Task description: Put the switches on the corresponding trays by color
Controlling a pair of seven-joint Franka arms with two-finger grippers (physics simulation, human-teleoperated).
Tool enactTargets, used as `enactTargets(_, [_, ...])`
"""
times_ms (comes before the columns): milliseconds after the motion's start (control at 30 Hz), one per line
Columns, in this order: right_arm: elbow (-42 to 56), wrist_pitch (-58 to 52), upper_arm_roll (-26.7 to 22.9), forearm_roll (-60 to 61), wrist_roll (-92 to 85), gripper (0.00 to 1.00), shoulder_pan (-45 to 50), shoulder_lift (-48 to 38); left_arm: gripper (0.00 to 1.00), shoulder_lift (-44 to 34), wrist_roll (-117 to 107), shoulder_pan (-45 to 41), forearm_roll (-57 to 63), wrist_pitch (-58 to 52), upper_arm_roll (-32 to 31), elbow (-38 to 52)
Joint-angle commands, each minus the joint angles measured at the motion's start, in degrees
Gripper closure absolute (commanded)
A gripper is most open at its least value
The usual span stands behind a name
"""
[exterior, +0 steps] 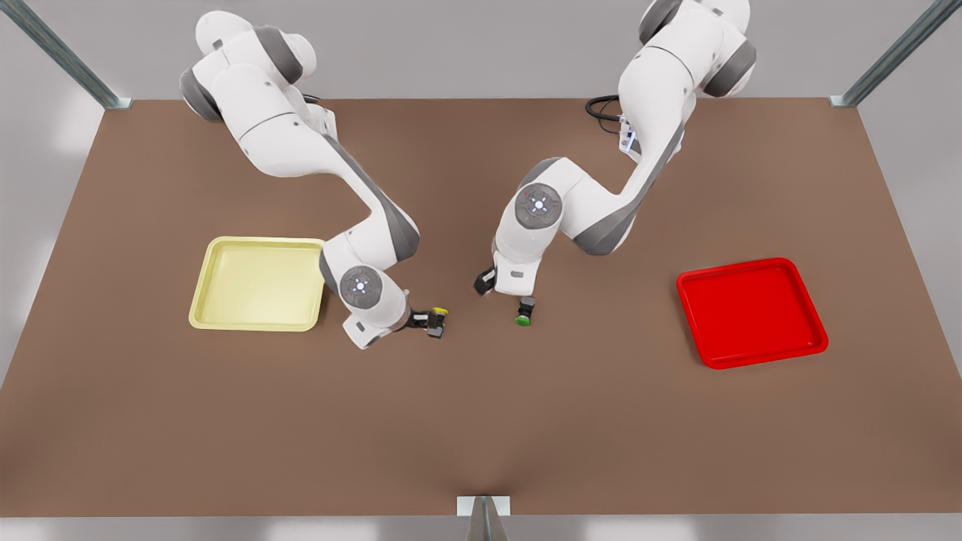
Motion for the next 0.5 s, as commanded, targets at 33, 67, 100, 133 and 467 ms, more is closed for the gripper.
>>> enactTargets(33, [0.97, 0.02, 0.10, 0.09, 0.76, 0.00, 0.26, 0.78, 0.01, -0.25, 0.14, 0.09, 0.66, -0.95, -0.09, -0.42])
enactTargets(67, [1.50, 0.02, 0.01, 0.09, 2.60, 0.00, 1.58, 1.04, 0.01, -1.13, 0.05, 0.00, 0.66, -0.51, -0.17, -2.53])
enactTargets(100, [1.50, 0.02, 0.10, 0.09, 4.80, 0.00, 2.19, 1.31, 0.01, -0.86, 0.05, -0.08, 0.83, -0.25, -0.44, -2.88])
enactTargets(133, [1.67, 0.28, -0.17, -0.43, 8.23, 0.00, 4.21, 1.40, 0.01, -0.69, 0.31, -0.09, 0.92, 0.02, -0.44, -4.46])
enactTargets(467, [1.58, 4.15, -0.17, -0.79, 10.08, 0.00, 4.57, 7.37, 0.01, -2.44, 5.41, -0.61, 1.80, 20.58, 0.09, -24.41])
